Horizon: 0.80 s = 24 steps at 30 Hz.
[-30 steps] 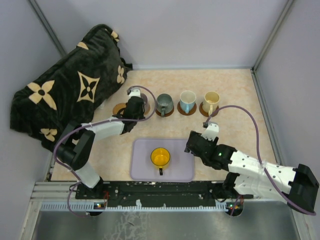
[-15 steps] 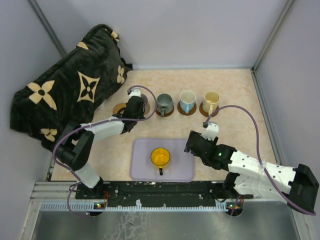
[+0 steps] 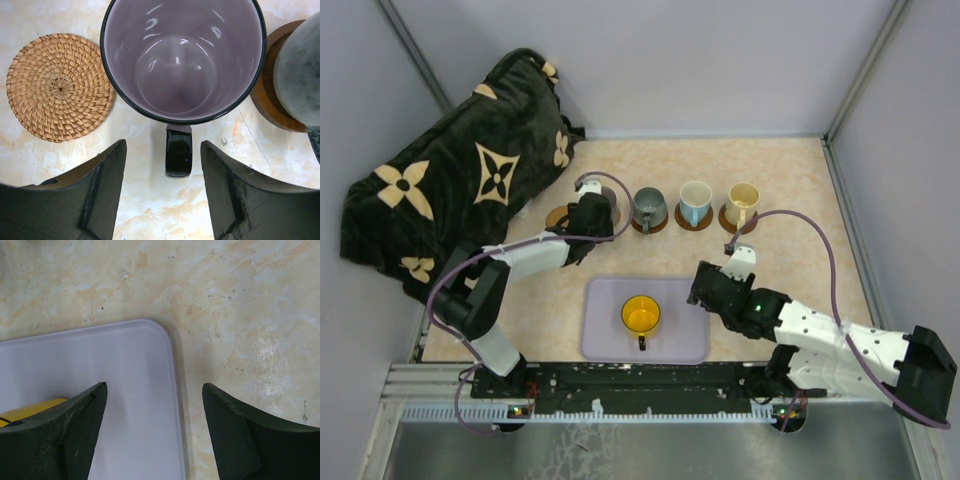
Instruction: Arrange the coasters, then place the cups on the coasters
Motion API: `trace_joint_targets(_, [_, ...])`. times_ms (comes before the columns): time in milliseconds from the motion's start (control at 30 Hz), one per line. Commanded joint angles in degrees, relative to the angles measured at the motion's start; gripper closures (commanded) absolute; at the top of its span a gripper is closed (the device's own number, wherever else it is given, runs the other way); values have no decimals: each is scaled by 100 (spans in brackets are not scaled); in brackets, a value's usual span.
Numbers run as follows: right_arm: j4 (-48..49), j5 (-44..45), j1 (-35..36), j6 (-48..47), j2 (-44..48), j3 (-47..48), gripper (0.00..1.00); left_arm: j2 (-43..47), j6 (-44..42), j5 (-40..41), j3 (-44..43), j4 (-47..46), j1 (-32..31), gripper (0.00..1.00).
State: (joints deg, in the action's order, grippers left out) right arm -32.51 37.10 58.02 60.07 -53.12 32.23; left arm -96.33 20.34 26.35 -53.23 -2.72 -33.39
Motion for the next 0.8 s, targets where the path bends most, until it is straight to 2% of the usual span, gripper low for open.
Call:
trace_joint_targets(0, [160,102,34,17,-30,27,23,49,58,137,-196,52,-28,32])
trace_joint_targets(233, [167,145,36,-17,-29,44,22,491,53,162,-170,302,-28,23])
trace_joint_targets(500, [-49,376,-159,-334,-49,378,21,1769,88,189,165,991,-107,20])
trace_joint_targets(667, [72,179,-452,-667,-259,604,21,2769,114,28,506,1585,-451,20])
trace_joint_targets(767, [47,139,-466,-692,-324,639,21,3254,243,92,591,2067,-901,20])
